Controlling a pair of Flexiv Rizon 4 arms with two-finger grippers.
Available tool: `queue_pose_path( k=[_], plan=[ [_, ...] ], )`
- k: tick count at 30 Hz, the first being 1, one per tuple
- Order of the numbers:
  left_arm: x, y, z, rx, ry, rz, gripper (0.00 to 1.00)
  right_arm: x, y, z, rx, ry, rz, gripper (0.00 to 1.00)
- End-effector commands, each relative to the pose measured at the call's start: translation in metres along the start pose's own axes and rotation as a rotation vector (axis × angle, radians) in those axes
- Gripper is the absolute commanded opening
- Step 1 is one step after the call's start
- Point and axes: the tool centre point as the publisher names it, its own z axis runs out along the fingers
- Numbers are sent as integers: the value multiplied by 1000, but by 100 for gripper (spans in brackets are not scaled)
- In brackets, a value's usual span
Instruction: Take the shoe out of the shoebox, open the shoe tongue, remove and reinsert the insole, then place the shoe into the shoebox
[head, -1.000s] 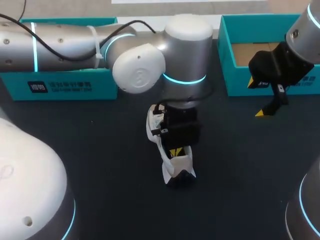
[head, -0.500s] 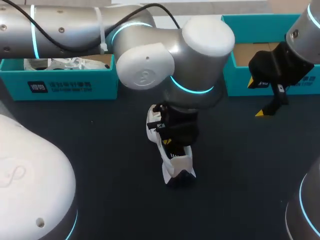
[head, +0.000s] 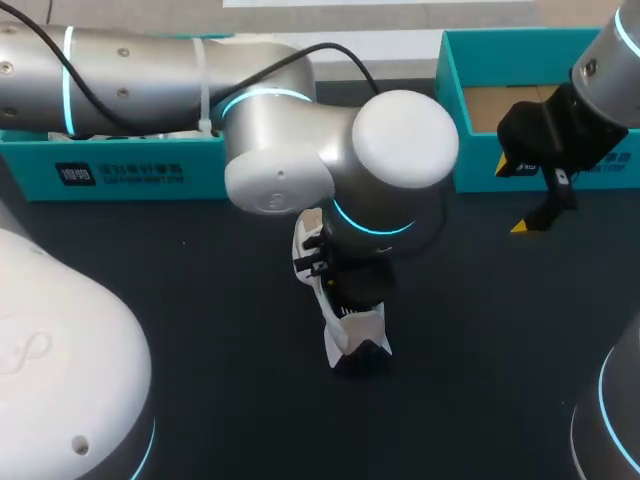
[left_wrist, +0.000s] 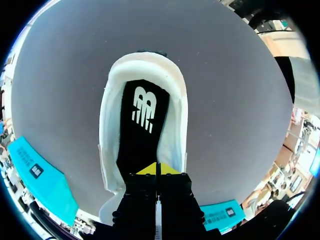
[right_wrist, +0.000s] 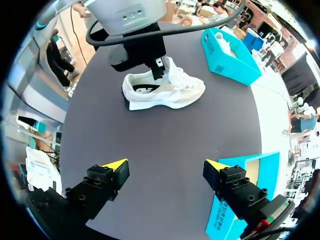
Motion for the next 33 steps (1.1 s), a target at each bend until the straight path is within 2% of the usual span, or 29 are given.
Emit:
queue_pose_path(
  k=[1,2,3,4,6,26,33],
  plan=[
    [10,6,-1,14,-42,1,0,0,0,1,1,-1,0,100],
    [9,7,-1,15,-47,-2,15,0,0,1,1,-1,0,100],
    [9,8,-1,20,-45,0,47,0,0,1,1,-1,0,100],
    [8,9,0,20,-44,0,73,0,0,1,1,-1,0,100],
    [5,11,-1,32,-40,1,100,0,0,1,1,-1,0,100],
    [-1,10,-6,101,-6,83,100,0,0,1,1,-1,0,100],
    [-4,19,-21,126,-61,87,100,0,0,1,1,-1,0,100]
  ],
)
